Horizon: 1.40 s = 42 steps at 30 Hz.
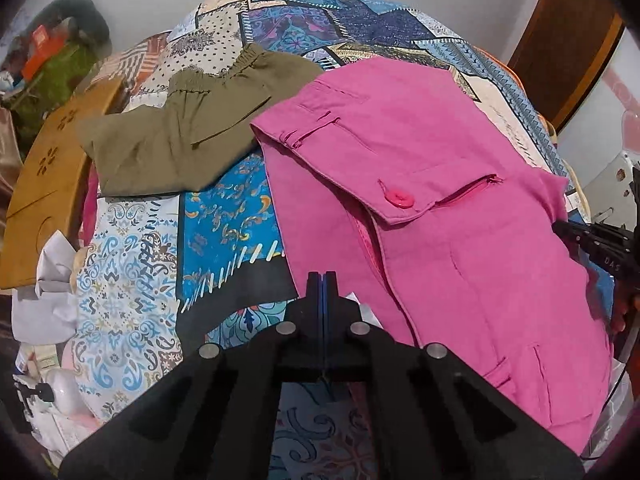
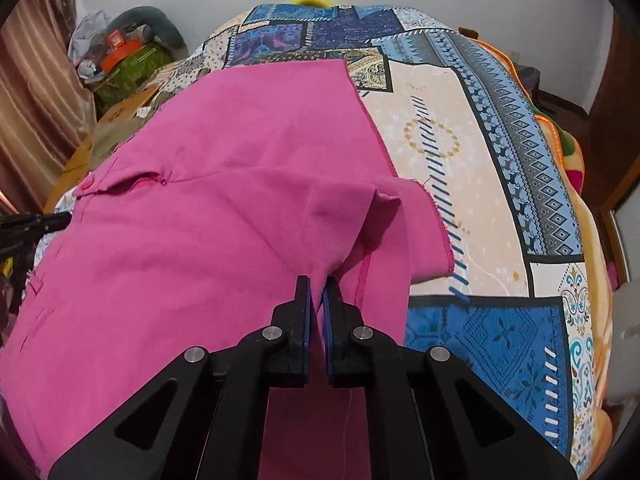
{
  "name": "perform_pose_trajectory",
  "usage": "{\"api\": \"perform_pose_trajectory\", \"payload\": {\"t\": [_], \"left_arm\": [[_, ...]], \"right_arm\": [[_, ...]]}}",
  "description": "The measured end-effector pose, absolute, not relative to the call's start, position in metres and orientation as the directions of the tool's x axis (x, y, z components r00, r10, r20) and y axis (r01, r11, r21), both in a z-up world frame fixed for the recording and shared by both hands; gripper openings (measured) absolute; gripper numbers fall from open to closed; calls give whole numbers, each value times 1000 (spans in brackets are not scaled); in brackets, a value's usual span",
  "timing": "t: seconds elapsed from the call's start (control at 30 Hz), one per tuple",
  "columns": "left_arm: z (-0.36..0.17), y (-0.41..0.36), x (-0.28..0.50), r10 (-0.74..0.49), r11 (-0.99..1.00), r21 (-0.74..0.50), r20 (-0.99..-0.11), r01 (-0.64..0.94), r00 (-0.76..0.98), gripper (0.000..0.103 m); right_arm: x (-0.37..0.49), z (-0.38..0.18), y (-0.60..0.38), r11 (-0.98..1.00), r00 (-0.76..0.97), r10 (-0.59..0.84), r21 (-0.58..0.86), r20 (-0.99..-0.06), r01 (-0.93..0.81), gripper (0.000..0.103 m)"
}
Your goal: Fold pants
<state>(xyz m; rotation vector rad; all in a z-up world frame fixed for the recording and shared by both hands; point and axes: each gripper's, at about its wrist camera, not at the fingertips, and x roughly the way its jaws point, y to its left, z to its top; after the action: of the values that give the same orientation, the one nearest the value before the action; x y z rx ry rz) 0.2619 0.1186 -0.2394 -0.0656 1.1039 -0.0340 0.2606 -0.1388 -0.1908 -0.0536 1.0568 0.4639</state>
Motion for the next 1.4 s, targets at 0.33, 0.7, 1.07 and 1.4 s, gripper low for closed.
{"api": "perform_pose_trajectory", "payload": {"t": [0.33,0.7,1.07,1.4], "left_arm": [[-196,121,272,-137,985,-173,-831,-16,539,36],[-227,108,313,-196,975,-223,-866,-3,460,53],[-242,111,331,-234,961,-274,-880,-38,414,10],[-230,81,324,72,997,39,-853,-73,517,6]], "right_arm": [[257,-164,-159,913,421,366,232,-830,-336,17],[309,-157,-164,930,507,355,243,-785,-275,48],[330,-207,-141,920,397,358,247,-845,-305,38],[325,-208,-133,922,437,283,117,-854,-368,8]]}}
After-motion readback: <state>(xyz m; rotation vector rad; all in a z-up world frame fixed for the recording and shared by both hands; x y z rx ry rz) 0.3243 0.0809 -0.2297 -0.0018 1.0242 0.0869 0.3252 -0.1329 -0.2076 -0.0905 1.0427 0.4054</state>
